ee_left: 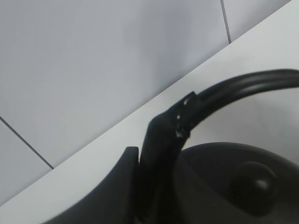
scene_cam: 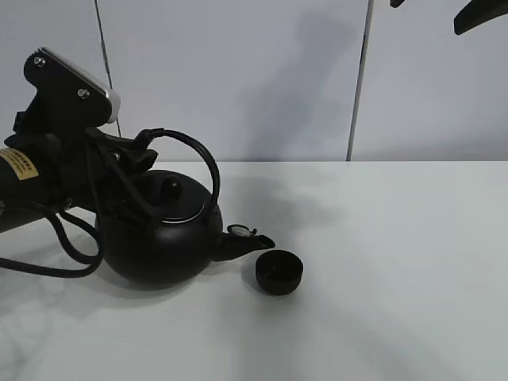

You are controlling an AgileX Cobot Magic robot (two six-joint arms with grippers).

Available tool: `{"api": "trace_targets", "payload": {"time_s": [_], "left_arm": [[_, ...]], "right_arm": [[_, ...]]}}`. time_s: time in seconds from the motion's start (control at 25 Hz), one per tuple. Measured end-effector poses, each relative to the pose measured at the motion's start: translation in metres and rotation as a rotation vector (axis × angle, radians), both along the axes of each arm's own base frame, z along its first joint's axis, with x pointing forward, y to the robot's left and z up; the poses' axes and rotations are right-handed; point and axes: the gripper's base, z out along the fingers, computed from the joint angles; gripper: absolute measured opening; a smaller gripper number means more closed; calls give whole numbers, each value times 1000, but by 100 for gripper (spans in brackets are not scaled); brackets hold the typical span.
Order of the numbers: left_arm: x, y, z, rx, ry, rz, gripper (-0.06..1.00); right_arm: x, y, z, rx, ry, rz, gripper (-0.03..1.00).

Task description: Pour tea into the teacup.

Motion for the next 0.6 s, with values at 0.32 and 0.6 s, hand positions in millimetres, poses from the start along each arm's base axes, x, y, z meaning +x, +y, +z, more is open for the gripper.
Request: {"api": "trace_targets", "payload": {"time_s": [0.32, 0.6], "left_arm": [[0, 0, 0, 30, -14, -7, 11], [0, 1, 0, 52, -23, 2, 11]], "right_arm": [[0, 0, 0, 1, 0, 0, 54], [0, 0, 0, 2, 0, 0, 54]]}}
